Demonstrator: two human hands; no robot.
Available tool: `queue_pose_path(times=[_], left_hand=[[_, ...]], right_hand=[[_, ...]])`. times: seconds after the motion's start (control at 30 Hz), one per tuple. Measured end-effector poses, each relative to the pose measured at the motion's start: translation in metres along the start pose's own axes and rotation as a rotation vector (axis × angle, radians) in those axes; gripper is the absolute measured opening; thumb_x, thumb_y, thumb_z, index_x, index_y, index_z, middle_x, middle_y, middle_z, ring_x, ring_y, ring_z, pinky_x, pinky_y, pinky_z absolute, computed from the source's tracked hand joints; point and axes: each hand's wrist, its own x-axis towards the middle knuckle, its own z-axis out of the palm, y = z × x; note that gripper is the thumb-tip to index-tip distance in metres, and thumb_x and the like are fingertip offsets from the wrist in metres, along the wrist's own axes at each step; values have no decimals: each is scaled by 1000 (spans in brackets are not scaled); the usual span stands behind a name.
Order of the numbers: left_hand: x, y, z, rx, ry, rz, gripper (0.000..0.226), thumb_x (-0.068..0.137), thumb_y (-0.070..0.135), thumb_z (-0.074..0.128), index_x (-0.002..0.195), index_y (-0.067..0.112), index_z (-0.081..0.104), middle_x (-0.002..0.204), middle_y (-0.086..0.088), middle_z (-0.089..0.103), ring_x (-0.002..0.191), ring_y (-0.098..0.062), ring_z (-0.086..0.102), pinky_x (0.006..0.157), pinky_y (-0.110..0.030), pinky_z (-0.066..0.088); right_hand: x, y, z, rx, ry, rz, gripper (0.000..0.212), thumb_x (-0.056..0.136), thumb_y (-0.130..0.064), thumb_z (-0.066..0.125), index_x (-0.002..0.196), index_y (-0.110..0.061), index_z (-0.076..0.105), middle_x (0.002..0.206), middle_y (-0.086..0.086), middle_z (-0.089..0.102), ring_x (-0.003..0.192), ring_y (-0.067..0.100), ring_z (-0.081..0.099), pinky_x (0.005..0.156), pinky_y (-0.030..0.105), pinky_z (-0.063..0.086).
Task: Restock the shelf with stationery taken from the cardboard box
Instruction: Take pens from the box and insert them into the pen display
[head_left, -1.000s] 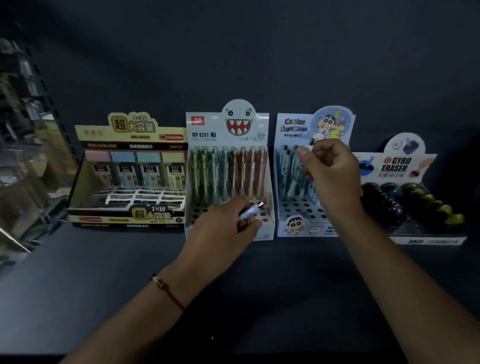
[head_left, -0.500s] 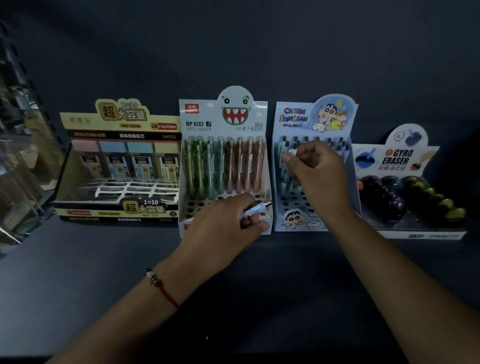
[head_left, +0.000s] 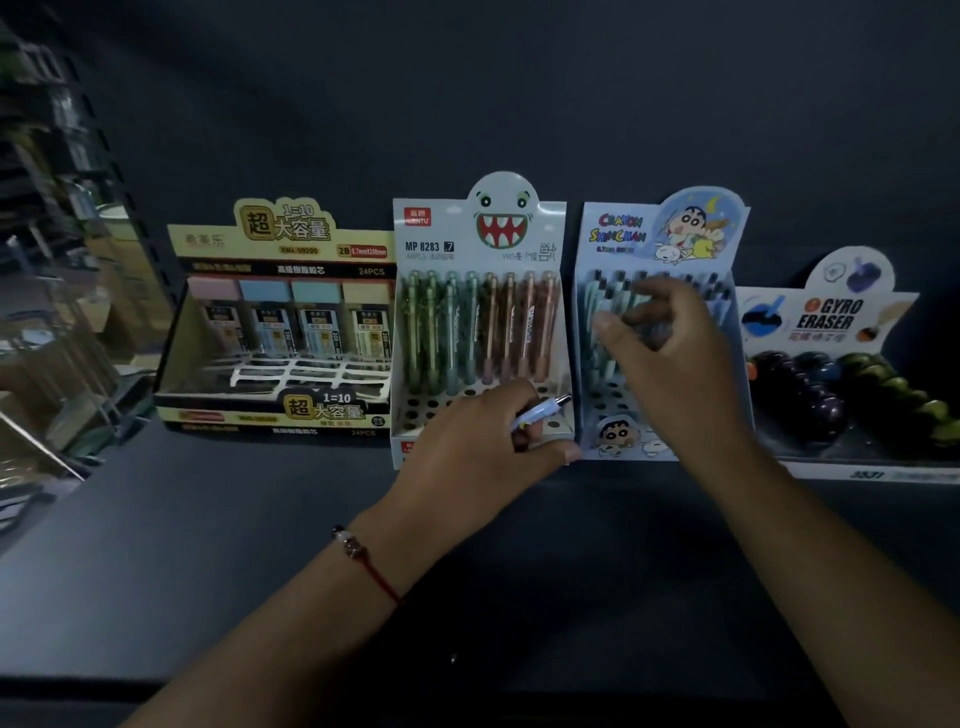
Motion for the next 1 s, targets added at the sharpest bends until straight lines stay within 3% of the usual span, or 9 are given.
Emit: queue_pose_path(times=[0.1,0.17,0.23,0.33,0.43,0.53,0.7,0.8,1.0], left_hand=[[1,1,2,-9,-1,11,23,84,53,67,88,36,51,79,12,59,70,-1,54,60,-17,41],[1,2,3,-31,-4,12,27,85,50,66,106,39,54,97,16,65,84,2,59,71,-23,50],[-1,2,4,-44,-13,25,29,85,45,67,109,37,54,97,15,65,85,1,60,72,-30,53],[-4,4,5,-70,-56,41,34,81,54,65,108,35,55,95,14,65,83,-2,62,73,-41,54],[-6,6,6,-68,-47,66,31,81,60,63,98,36,53,84,10,62,74,-6,60,67,-42,52],[-7,7,5,-48,-25,112,27,85,60,58,100,37,54,82,12,59,75,-3,58,64,-30,48],[-9,8,4,-54,-22,152,29,90,54,56,116,40,58,106,22,60,100,5,54,81,-19,47],[-9,9,4,-18,-26,185,37,92,53,54,125,37,57,117,24,58,110,9,48,87,-6,37],[-11,8,6,118,-52,259,41,96,49,51,136,38,51,135,23,49,124,9,37,98,2,15]], right_hand=[[-28,-25,-11,52,-226,-57,23,88,-48,61,109,-39,61,96,-17,63,85,-6,60,73,24,49],[-47,-30,-12,77,-395,-33,16,86,-46,65,102,-41,66,96,-19,66,88,-5,62,74,26,53],[-60,-26,-10,104,-429,-14,12,87,-36,69,98,-38,69,91,-17,68,85,0,65,72,24,55],[-62,-20,-12,224,-403,72,10,88,-21,71,94,-29,72,82,-10,71,74,7,69,64,21,55],[-58,-14,-18,284,-366,115,10,86,-20,72,90,-29,74,80,-6,72,79,10,70,71,27,55],[-54,-8,-28,313,-310,155,11,85,-22,72,93,-29,74,79,-8,70,81,9,69,75,28,54],[-41,-2,-58,356,-153,205,11,88,-17,68,93,-25,74,81,-4,71,79,8,68,65,20,53],[-25,-6,-76,383,-68,211,11,90,-17,66,94,-23,74,83,-2,72,77,8,65,62,19,52],[6,-15,-89,203,77,58,11,92,-23,66,102,-23,72,92,-2,73,80,7,66,66,20,55]])
